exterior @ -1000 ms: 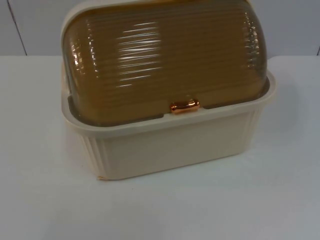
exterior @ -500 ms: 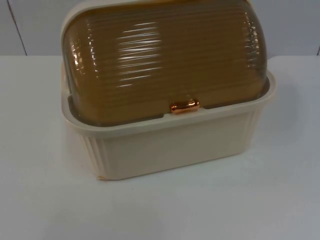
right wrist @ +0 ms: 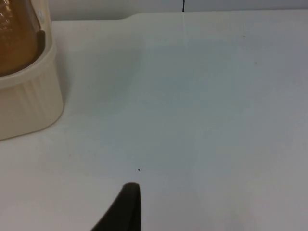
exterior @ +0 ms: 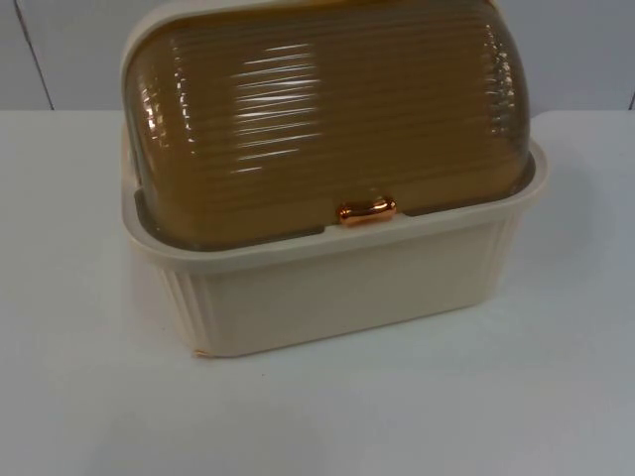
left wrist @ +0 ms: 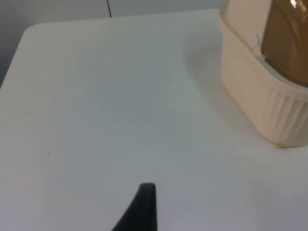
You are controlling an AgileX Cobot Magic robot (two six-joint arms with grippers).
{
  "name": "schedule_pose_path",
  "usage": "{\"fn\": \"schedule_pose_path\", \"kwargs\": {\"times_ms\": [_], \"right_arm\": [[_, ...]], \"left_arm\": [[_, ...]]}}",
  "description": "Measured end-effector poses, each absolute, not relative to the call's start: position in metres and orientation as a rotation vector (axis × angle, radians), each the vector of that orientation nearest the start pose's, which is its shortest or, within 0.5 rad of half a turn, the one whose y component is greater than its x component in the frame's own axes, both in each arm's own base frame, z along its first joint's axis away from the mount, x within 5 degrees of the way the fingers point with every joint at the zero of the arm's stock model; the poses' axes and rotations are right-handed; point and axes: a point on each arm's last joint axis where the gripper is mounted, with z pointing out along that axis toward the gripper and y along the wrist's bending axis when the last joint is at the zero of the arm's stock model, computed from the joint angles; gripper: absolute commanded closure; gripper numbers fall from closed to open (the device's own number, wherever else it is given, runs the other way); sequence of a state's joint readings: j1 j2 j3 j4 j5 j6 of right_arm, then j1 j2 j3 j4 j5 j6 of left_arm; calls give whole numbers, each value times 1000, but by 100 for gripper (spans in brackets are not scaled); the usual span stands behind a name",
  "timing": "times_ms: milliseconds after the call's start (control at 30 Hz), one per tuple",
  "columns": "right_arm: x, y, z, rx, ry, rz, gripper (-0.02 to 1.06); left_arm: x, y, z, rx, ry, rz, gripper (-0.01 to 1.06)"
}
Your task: Open the box lid with the left hand, place the block into the box with the right hand, then close the box lid with the left hand.
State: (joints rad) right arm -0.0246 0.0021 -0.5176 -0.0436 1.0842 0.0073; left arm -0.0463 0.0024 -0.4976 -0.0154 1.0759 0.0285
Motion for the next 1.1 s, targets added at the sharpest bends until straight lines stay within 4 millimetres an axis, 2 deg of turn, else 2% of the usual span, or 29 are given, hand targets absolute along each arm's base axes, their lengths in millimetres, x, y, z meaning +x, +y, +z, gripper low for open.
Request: {"fn": "schedule_pose_path", "kwargs": {"times_ms": [1100], "right_arm": [[-8, -3, 280, 36, 2052, -63, 0]], "left_arm": [[-5, 0, 275, 85, 2063, -16, 12]]}}
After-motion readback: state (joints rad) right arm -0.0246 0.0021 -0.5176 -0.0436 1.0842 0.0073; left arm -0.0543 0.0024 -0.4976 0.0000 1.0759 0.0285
